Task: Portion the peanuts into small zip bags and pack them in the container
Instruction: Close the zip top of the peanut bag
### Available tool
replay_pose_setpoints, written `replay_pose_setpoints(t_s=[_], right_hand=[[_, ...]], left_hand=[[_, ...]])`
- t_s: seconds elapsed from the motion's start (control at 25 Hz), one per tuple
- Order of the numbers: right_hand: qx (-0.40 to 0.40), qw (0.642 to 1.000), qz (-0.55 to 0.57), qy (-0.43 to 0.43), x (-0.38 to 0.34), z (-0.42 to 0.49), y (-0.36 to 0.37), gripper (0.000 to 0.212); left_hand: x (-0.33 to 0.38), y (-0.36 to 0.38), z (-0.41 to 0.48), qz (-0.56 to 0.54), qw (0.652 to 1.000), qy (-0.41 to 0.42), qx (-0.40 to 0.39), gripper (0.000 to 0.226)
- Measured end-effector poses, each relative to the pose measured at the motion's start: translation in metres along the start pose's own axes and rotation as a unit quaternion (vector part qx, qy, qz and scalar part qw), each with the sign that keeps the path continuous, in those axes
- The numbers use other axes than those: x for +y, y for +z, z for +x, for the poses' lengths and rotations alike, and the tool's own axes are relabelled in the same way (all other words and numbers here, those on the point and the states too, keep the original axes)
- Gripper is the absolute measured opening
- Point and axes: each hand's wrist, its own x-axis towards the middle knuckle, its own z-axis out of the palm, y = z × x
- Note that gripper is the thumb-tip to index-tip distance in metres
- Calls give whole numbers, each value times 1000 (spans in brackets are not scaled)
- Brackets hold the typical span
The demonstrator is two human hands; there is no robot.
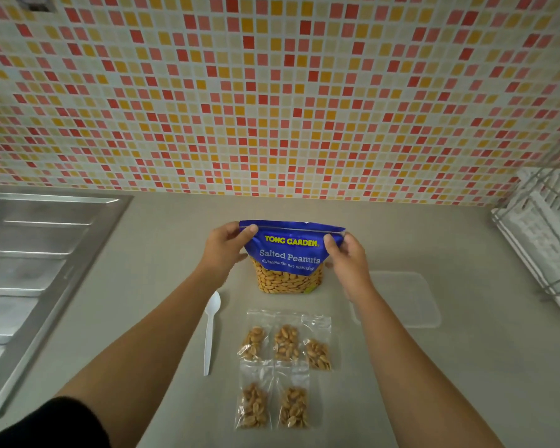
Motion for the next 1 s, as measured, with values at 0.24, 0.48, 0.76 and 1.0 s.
replay_pose_setpoints(t_s=[0.24,0.48,0.76,1.0], right_hand=[[-21,998,44,41,-7,4,1,24],[-16,997,70,-3,-36,53,14,8],[-2,998,68,-14,-38,149,33,12],[-12,997,82,-5,-23,195,52,7]], left_hand=[[-2,-3,9,-70,997,-12,-20,23],[22,1,69,-57,997,40,-27,21],[32,18,159,-62,997,36,-16,17],[28,15,204,-51,998,30,9,17]])
